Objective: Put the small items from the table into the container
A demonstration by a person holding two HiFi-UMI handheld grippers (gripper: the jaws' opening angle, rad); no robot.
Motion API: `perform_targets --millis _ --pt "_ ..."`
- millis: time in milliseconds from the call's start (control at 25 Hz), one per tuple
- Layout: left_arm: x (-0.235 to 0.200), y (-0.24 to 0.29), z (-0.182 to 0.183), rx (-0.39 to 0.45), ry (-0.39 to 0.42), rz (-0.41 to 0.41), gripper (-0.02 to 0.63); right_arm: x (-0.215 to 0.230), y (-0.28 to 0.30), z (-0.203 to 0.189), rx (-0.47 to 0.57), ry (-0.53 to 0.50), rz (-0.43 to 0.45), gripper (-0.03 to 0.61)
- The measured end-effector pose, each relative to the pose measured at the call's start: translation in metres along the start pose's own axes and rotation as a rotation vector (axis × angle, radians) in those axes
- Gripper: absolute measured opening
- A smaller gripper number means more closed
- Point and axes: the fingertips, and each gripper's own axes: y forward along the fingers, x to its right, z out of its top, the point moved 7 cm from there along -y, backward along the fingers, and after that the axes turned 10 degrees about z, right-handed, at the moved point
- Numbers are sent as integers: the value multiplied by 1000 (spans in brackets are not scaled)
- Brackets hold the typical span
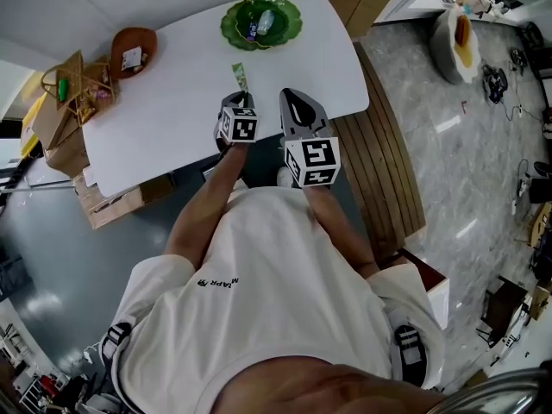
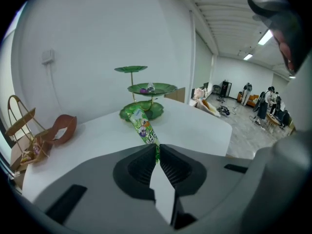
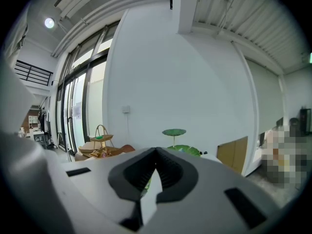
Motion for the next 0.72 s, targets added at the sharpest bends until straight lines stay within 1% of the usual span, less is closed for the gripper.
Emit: perform_targets --millis 280,720 --pt "4 -9 32 79 7 -24 29 4 -2 3 9 -2 -17 8" --pt "11 -17 78 200 79 -52 29 13 -3 5 18 -1 -33 6"
